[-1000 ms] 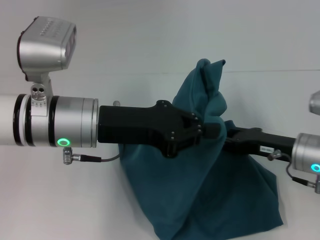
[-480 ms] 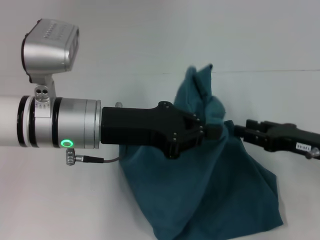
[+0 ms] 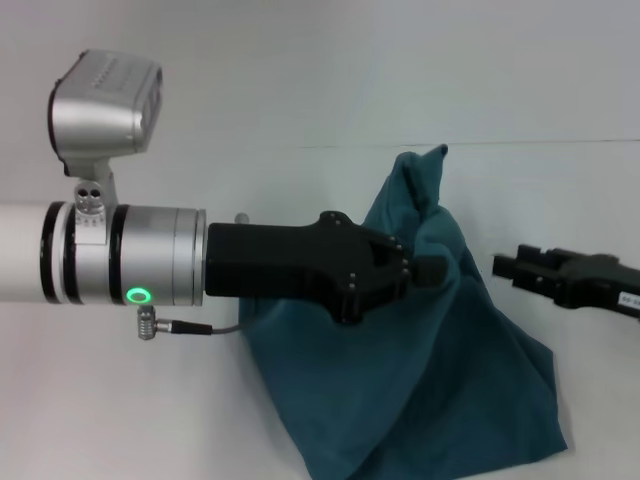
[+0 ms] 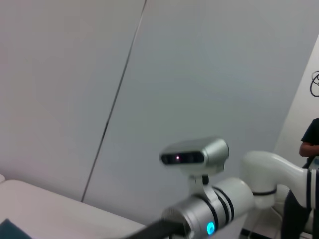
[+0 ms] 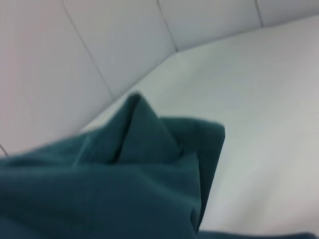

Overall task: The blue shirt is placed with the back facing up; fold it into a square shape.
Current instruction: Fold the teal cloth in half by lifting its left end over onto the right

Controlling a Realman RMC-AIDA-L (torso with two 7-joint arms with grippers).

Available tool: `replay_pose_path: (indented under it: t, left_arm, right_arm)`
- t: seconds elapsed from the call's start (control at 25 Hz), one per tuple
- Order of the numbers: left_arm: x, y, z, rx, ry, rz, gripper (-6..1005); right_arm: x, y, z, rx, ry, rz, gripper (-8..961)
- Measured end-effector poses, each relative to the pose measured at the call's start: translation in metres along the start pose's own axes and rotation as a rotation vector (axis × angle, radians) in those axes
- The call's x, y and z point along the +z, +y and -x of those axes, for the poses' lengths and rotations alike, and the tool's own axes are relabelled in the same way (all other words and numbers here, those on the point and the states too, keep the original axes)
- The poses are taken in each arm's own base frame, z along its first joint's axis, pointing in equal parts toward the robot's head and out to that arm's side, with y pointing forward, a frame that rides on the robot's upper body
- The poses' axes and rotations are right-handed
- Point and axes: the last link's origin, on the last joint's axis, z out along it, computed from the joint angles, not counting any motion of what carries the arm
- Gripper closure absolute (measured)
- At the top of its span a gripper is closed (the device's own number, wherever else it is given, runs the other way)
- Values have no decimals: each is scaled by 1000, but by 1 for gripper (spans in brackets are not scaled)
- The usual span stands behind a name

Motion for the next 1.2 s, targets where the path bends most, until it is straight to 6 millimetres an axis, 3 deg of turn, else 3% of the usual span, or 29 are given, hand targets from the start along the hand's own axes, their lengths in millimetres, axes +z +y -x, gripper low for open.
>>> replay_pose_path:
  t: [0.44,0.92,1.12,1.2]
  left_arm:
    - [17,3,30,-65,30,43,976]
    - [17,6,39,-47,51,56,954]
    - [18,9,43,-44,50,72,741]
    - [18,10,43,-46,50,74,583]
  right_arm:
    - [-19,-7,27,-28,-97,-22,416]
    - [-23,-9,37,-48,-120,-33,418]
    - [-22,-9,41,-56,-126,-32,419]
    - [-22,-9,43,-57,-129,-31,420]
